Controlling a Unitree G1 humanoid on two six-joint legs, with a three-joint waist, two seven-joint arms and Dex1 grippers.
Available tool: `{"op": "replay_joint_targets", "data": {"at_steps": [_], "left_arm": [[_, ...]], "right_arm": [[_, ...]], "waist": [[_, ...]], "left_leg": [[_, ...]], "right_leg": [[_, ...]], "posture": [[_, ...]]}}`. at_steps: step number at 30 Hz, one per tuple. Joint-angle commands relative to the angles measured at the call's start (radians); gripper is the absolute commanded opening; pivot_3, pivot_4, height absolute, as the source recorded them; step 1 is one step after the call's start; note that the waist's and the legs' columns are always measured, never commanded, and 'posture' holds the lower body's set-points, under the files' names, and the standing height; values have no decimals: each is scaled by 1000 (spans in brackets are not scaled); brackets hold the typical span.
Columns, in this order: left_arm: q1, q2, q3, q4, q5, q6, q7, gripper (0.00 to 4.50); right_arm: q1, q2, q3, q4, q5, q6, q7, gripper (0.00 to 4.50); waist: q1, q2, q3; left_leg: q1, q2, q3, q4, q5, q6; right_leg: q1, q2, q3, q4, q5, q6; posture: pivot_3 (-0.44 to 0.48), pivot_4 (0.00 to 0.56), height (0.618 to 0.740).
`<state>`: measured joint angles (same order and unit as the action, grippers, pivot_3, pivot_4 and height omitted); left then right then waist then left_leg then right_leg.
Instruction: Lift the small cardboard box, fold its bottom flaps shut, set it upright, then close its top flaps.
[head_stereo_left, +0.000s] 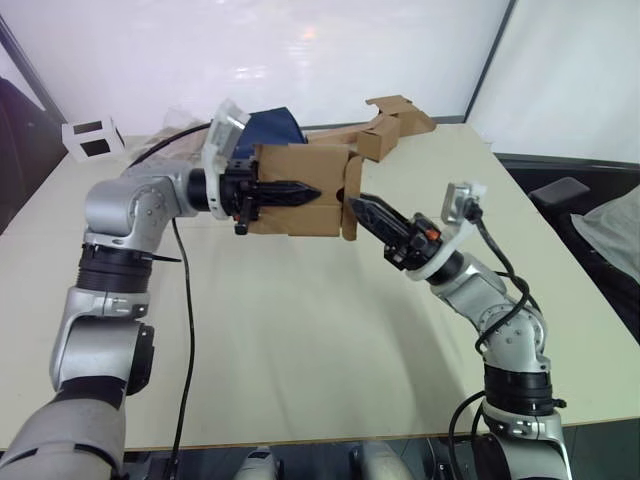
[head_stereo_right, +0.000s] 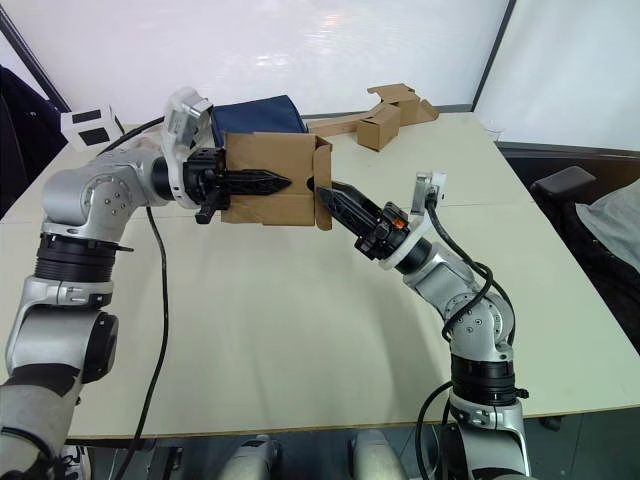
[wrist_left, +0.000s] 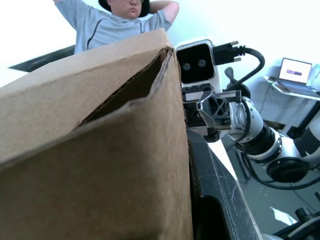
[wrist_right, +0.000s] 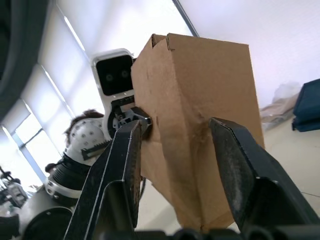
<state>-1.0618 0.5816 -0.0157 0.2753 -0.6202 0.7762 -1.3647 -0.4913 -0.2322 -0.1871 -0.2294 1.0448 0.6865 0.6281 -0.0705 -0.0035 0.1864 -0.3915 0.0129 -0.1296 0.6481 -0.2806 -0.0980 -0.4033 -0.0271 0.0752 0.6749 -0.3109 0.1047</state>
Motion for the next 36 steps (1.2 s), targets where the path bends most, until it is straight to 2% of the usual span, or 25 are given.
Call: {"op": "replay_joint_targets", "data": {"at_steps": [1,7,10,12,29,36], "left_arm": [[-2,-1,33,-17,-15,-14,7,0],[0,-6,36,-24,-22,-9,18,0],[2,-6,37,-30,-27,-4,21,0],[2,-5,38,-31,-29,-3,21,0],[9,-5,38,-39,-35,4,21,0],[11,-14,26,-34,-23,-9,21,0]], "right_arm": [[3,14,-20,-21,42,-8,-10,2244],[20,32,-10,-2,27,-29,-12,2244],[21,38,-2,8,14,-40,-14,1482],[20,41,0,16,1,-50,-15,764],[-11,65,-8,90,-50,-114,-19,764],[-7,80,12,60,-23,-99,-12,764]], "waist": [[0,0,0],[0,0,0],[-1,0,0],[-1,0,0],[-1,0,0],[-1,0,0]], "left_leg": [[0,0,0,0,0,0],[0,0,0,0,0,0],[0,0,0,0,0,0],[0,0,0,0,0,0],[0,0,0,0,0,0],[0,0,0,0,0,0]], "right_leg": [[0,0,0,0,0,0],[0,0,0,0,0,0],[0,0,0,0,0,0],[0,0,0,0,0,0],[0,0,0,1,0,0],[0,0,0,1,0,0]], "posture": [[0,150,740],[0,150,740],[0,150,740],[0,150,740],[0,150,740],[0,150,740]]}}
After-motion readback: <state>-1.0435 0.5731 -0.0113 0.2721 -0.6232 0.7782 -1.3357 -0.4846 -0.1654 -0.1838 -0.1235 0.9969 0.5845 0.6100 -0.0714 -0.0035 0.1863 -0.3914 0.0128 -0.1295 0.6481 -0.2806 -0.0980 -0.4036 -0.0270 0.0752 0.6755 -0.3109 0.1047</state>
